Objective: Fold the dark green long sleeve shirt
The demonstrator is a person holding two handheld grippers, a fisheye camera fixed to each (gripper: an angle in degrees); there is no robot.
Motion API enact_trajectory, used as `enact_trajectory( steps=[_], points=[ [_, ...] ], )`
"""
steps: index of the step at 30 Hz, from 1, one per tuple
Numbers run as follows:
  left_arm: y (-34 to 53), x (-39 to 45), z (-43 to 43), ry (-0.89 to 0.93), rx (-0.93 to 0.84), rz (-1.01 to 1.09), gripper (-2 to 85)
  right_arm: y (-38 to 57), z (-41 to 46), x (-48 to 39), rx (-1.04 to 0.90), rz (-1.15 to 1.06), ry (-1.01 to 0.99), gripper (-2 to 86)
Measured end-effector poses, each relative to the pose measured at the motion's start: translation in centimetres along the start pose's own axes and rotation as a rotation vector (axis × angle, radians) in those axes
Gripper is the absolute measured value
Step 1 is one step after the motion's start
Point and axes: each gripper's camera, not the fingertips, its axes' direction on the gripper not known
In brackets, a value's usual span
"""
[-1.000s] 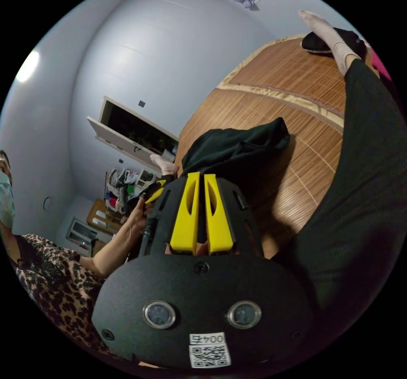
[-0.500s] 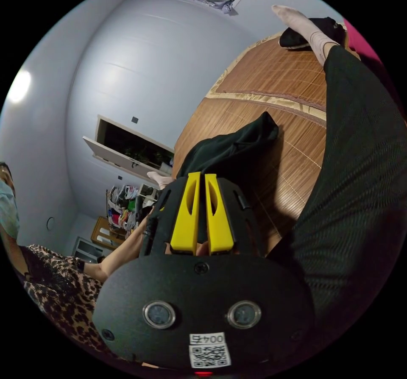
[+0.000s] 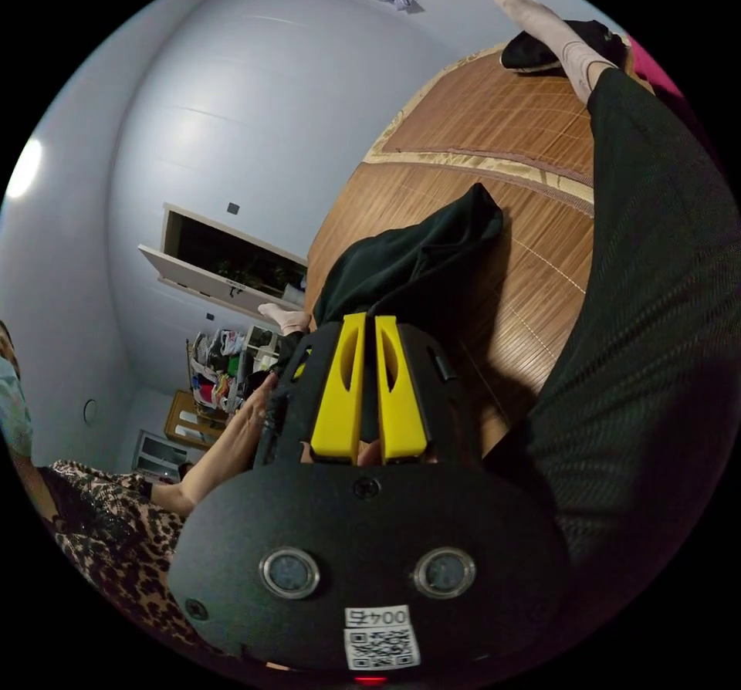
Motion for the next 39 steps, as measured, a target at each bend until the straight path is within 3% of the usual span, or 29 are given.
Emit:
enact_trajectory(
  steps=[6, 14, 20, 26, 30, 34, 39],
  points=[
    [0.3, 1.4, -2.1, 0.022, 0.017, -0.029, 4.3, -0.9, 2.1, -0.5, -0.127, 0.073, 0.056, 5.0],
    [1.4, 3.9, -3.7, 0.000, -0.029, -0.019, 6.7, -1.0, 4.0, -2.3, -0.308, 0.145, 0.224, 13.9],
    [2.9, 4.5, -5.1, 0.027, -0.039, -0.058, 7.5, -0.8, 6.4, -3.8, -0.498, 0.168, 0.408, 13.1],
    [5.7, 5.5, -7.6, 0.020, 0.001, -0.072, 3.2, -0.2, 5.9, -6.0, -0.574, 0.118, 0.533, 6.5],
    [9.8, 5.7, -12.2, 0.173, 0.196, -0.023, 1.9, 0.3, 3.4, -8.0, -0.560, 0.052, 0.404, 4.0],
    [14.7, 2.9, -18.3, 0.587, 0.366, -0.061, 1.4, -0.3, -4.1, -11.1, -0.356, -0.051, 0.051, 3.6],
    [21.0, 3.7, -30.0, 0.886, 0.591, 0.088, 1.1, -2.1, -17.1, -16.7, -0.085, -0.196, -0.338, 3.5]
  ],
)
